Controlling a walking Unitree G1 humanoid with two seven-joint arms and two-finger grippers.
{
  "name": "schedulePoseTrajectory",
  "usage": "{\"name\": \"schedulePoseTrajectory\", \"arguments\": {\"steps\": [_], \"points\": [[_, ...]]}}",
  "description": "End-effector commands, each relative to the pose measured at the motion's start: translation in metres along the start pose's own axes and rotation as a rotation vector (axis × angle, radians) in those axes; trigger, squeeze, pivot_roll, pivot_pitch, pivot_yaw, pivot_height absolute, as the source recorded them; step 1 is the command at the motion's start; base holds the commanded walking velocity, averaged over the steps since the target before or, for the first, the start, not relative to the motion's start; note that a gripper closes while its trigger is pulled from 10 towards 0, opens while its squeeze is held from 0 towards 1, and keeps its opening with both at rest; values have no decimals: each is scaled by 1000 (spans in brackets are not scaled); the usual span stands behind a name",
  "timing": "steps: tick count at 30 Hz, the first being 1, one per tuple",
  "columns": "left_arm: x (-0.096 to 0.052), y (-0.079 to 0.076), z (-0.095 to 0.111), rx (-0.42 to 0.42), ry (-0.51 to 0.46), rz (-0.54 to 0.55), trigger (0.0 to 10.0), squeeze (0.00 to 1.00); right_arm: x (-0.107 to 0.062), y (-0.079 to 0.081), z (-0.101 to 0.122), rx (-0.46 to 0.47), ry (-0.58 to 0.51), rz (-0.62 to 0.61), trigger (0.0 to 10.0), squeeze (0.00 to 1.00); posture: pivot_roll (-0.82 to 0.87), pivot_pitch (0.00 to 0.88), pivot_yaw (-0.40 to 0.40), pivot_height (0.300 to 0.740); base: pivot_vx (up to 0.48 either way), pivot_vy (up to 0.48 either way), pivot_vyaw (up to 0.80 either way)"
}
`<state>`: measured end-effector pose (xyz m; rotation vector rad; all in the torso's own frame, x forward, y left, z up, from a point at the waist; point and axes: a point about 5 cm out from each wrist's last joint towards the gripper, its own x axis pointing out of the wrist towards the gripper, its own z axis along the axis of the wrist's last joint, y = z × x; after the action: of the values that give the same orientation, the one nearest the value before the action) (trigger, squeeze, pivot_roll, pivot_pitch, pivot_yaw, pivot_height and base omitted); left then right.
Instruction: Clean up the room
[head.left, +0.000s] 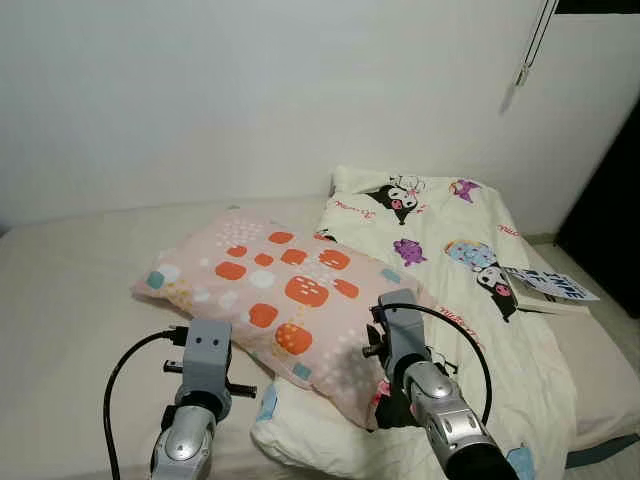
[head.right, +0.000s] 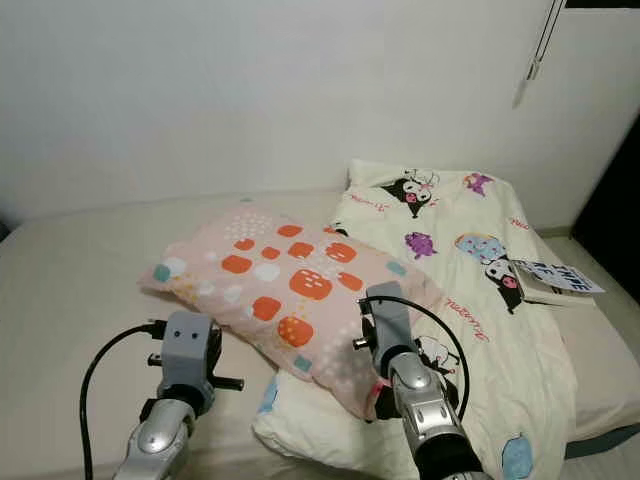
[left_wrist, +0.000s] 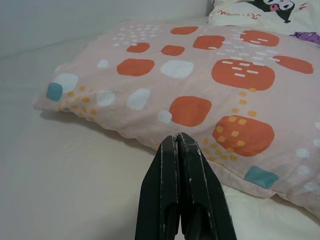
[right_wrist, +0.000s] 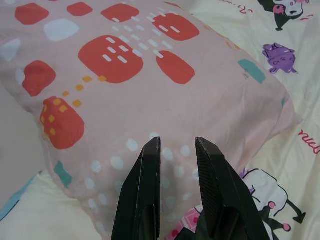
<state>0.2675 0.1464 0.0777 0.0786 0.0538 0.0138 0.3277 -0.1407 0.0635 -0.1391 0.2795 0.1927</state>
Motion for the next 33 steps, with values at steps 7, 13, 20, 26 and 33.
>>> {"name": "schedulePoseTrajectory", "arguments": {"steps": [7, 13, 20, 26, 33], "points": [[-3, 3, -4, 5, 15, -8, 10000, 0, 0, -1, 2, 23, -23, -2, 10000, 0, -54, 101, -10, 666, 0, 0, 0], [-3, 3, -3, 11, 12, -9, 10000, 0, 0, 0, 3, 17, -30, -2, 10000, 0, -54, 101, -9, 666, 0, 0, 0], [-3, 4, -2, 12, 8, -8, 10000, 0, 0, 0, 3, 15, -32, 0, 10000, 0, -52, 100, -11, 666, 0, 0, 0], [-3, 0, 1, 61, -17, -46, 10000, 0, 0, 1, 3, 17, -33, 1, 10000, 0, -52, 100, -11, 666, 0, -240, 0], [-2, 5, -1, 14, 6, -4, 10000, 0, 0, 2, 2, 19, -33, 0, 10000, 0, -47, 99, -9, 666, 0, -206, 0]]}}
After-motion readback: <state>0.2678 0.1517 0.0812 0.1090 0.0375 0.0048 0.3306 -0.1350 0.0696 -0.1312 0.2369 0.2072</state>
